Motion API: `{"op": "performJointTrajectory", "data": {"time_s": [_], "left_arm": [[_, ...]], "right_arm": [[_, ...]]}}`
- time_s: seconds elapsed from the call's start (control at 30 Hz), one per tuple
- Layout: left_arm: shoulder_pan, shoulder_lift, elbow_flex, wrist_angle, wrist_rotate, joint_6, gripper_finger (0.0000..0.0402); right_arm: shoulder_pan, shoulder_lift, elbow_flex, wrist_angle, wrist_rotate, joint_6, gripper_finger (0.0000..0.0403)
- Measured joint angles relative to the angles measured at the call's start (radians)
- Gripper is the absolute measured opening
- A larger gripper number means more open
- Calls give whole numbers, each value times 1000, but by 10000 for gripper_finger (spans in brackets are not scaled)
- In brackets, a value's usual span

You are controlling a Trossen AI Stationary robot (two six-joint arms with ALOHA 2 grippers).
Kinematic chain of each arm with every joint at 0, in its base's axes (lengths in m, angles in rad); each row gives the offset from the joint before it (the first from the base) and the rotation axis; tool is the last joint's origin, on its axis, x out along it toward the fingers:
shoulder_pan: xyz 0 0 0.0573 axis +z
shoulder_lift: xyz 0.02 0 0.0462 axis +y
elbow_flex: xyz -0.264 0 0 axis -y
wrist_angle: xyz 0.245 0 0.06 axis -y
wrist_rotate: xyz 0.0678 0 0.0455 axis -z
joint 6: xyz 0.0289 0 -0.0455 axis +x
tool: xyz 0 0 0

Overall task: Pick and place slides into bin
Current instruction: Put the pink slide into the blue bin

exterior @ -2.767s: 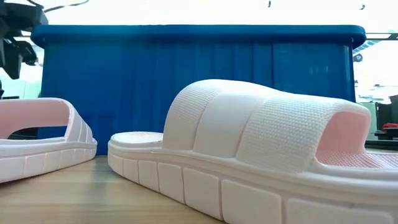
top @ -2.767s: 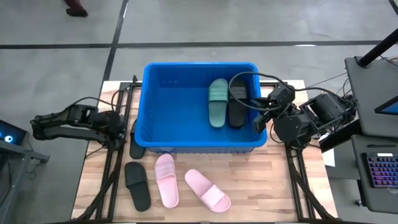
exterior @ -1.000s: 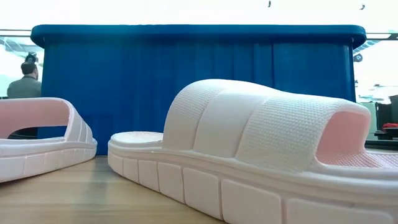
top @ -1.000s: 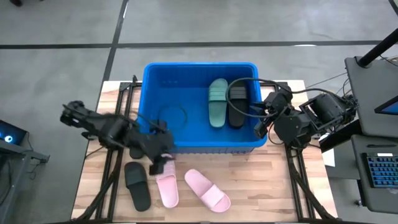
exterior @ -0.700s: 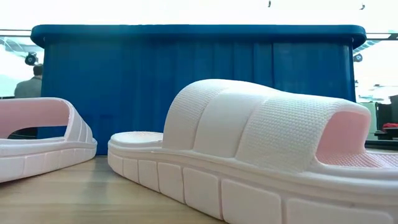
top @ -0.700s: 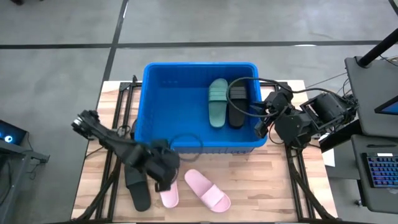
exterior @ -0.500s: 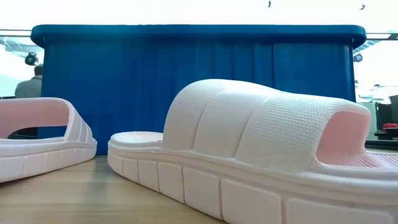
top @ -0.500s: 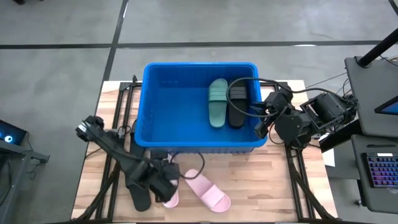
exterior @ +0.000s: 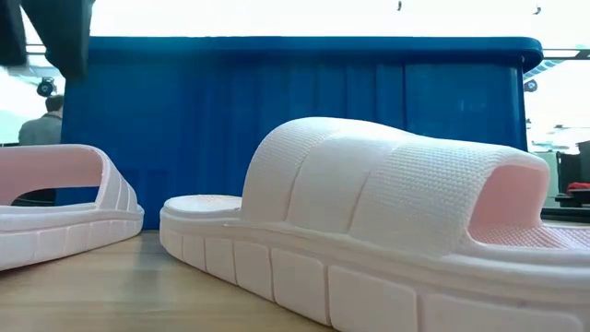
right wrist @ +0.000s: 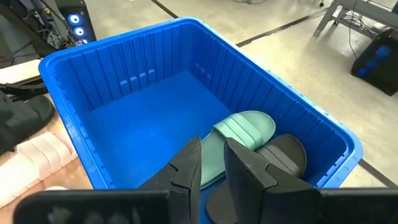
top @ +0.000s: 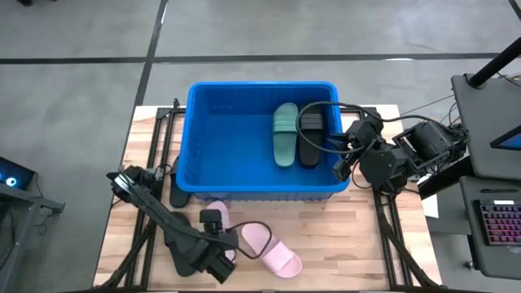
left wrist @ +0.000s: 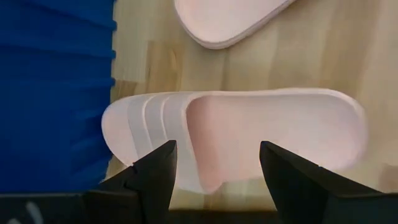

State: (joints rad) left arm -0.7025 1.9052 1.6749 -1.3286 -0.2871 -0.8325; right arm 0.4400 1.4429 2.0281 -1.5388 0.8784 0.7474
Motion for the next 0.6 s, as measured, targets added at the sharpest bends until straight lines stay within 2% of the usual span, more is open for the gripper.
{"op": "performJointTrajectory", "data": {"time_s": [0.4,0.6], "left_arm": [[1,72,-4,-33,-65,-22,215],[1,67,-69,-42,-72,-97,215]], "right_arm": [[0,0,-1,-3,0,-42,63],[0,0,-1,-3,1,-50,59]]}}
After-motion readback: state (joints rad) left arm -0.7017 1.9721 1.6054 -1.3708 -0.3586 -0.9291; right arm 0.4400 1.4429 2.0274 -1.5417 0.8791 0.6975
